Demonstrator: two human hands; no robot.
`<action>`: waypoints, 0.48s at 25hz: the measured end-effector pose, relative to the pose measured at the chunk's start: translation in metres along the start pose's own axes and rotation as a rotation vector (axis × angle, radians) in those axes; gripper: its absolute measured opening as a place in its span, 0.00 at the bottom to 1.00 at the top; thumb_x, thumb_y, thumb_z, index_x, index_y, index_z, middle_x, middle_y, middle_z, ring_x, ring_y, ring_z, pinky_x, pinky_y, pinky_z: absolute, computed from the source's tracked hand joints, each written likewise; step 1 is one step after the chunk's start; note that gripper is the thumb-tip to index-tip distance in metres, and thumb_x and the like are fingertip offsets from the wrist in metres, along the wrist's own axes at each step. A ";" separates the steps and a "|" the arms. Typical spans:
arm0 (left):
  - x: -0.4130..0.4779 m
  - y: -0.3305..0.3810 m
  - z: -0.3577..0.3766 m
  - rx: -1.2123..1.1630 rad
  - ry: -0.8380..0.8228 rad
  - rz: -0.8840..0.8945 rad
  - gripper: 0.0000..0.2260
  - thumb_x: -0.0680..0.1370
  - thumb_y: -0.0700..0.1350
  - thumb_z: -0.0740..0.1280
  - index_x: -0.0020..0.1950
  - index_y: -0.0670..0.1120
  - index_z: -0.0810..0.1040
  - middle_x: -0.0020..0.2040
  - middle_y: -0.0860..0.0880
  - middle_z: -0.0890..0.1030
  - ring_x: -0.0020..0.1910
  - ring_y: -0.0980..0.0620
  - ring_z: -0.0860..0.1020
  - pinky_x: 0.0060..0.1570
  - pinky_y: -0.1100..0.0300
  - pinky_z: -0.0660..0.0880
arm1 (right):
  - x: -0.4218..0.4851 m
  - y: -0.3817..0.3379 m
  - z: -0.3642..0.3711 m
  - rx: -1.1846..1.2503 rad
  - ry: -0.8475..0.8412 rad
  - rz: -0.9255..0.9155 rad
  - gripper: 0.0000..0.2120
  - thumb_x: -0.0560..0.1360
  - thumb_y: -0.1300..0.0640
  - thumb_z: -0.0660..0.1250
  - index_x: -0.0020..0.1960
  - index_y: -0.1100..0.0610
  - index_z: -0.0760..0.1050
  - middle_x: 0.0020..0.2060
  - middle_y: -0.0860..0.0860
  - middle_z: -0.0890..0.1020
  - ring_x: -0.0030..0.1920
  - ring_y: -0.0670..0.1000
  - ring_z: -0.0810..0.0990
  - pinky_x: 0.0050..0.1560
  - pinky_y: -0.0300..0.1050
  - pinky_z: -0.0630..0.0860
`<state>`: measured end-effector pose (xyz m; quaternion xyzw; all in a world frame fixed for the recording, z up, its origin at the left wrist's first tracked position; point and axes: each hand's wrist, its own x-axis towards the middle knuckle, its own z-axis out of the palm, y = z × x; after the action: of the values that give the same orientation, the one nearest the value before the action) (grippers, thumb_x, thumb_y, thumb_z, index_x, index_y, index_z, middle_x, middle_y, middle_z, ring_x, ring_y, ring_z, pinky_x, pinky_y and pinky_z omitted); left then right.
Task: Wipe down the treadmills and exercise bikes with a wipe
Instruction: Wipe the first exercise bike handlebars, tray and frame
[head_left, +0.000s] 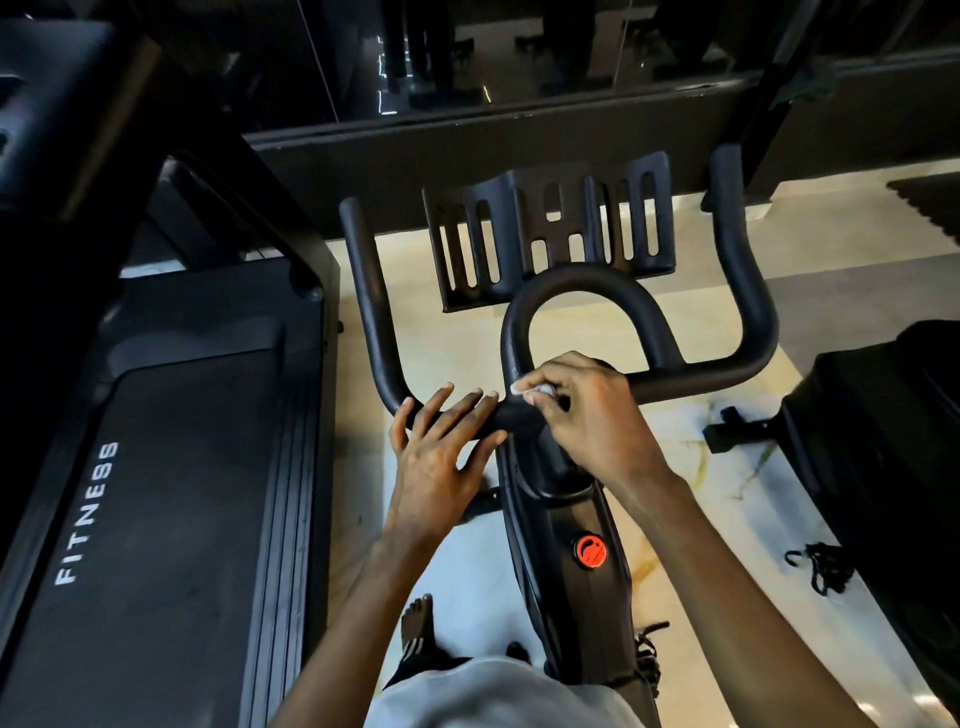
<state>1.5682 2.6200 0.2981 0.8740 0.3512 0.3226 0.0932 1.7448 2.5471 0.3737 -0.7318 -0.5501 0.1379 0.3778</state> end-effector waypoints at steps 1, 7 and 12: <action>0.001 -0.002 -0.001 -0.009 -0.004 0.005 0.18 0.81 0.57 0.64 0.68 0.51 0.79 0.65 0.53 0.81 0.73 0.49 0.70 0.76 0.54 0.49 | -0.002 0.000 0.000 -0.020 -0.008 0.000 0.07 0.76 0.61 0.71 0.50 0.51 0.84 0.47 0.43 0.80 0.45 0.38 0.77 0.51 0.24 0.70; 0.004 0.007 -0.001 -0.067 -0.030 -0.046 0.20 0.81 0.56 0.64 0.69 0.50 0.78 0.64 0.52 0.81 0.74 0.48 0.69 0.76 0.52 0.54 | 0.013 -0.001 0.004 -0.002 0.038 0.006 0.04 0.77 0.58 0.71 0.49 0.52 0.83 0.49 0.45 0.80 0.46 0.42 0.79 0.51 0.27 0.72; 0.033 0.030 -0.011 -0.153 -0.251 -0.084 0.27 0.84 0.58 0.59 0.79 0.47 0.64 0.67 0.48 0.79 0.62 0.49 0.77 0.67 0.54 0.69 | 0.073 0.003 0.007 0.049 0.218 0.003 0.03 0.78 0.57 0.70 0.50 0.52 0.82 0.49 0.47 0.80 0.48 0.41 0.78 0.50 0.26 0.72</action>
<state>1.5960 2.6197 0.3344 0.8824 0.3474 0.2324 0.2159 1.7687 2.6160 0.3826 -0.7338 -0.5012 0.0714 0.4532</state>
